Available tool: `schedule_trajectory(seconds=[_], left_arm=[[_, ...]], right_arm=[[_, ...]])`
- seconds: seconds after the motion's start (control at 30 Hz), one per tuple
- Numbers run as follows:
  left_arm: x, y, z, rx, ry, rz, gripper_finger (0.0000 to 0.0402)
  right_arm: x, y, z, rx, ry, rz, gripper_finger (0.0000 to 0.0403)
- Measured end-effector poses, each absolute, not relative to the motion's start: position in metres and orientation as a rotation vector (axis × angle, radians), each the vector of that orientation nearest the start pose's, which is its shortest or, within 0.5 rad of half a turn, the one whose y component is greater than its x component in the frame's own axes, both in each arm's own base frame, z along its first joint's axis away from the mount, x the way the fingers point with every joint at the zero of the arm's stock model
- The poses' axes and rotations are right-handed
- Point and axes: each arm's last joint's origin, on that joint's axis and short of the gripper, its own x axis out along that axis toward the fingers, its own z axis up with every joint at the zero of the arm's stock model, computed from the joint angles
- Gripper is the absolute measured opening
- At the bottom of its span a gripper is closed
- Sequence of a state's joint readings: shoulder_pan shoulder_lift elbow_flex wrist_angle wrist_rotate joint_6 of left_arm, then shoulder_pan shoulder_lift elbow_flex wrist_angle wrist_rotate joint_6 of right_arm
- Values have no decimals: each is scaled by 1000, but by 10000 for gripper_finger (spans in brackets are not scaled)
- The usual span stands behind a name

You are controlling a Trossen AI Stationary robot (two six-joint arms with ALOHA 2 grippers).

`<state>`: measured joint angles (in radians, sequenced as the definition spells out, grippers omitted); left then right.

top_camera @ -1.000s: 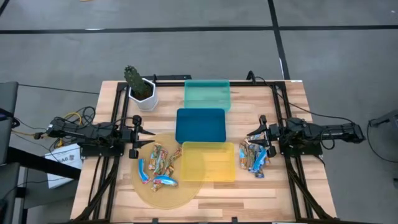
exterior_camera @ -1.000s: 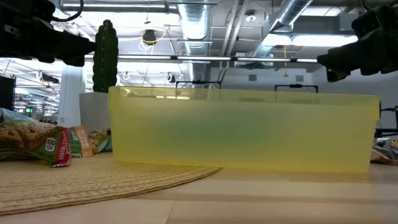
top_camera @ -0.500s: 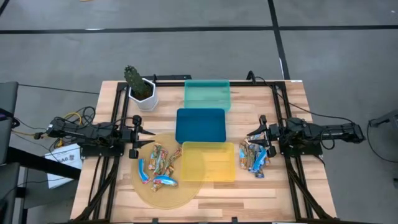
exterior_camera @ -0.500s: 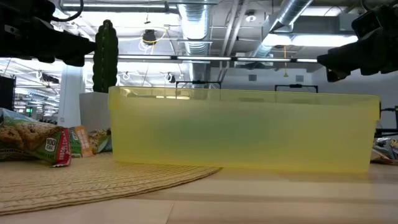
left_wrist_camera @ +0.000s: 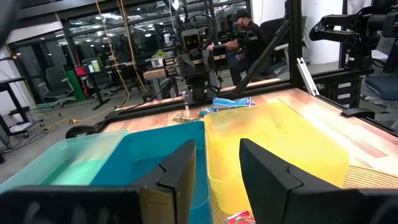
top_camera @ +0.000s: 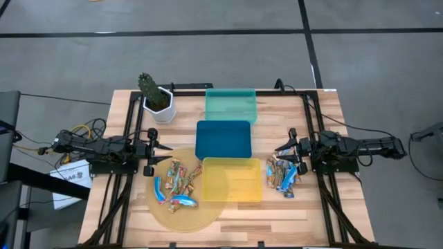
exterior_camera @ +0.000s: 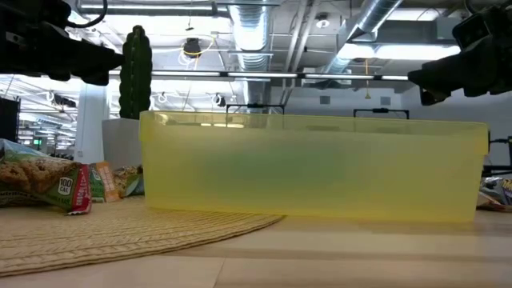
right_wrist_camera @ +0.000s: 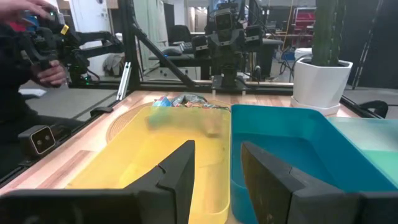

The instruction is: Pick and place Granola Bars by type

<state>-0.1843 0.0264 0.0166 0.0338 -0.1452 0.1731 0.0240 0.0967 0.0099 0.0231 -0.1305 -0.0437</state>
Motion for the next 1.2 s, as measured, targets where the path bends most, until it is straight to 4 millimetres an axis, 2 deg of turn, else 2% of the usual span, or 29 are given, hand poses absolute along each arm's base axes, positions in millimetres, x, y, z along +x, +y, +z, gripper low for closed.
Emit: schedule_trajectory(seconds=[0.23, 0.3, 0.43, 0.63, 0.87, 1.2], left_arm=[[97, -15, 170, -55, -21, -74, 119], [97, -13, 171, -90, -24, -24, 119], [99, -12, 168, -299, -3, 44, 119], [107, -10, 160, -488, 159, 210, 119], [125, -15, 179, -528, 396, 353, 119], [177, -45, 221, -425, 717, 408, 119]], right_arm=[[103, 6, 161, -40, 60, 156, 124], [103, 6, 161, -40, 61, 156, 124], [103, 6, 161, -40, 61, 156, 124], [103, 6, 161, -40, 60, 156, 124], [103, 6, 161, -40, 61, 156, 124], [103, 6, 161, -40, 61, 156, 124]])
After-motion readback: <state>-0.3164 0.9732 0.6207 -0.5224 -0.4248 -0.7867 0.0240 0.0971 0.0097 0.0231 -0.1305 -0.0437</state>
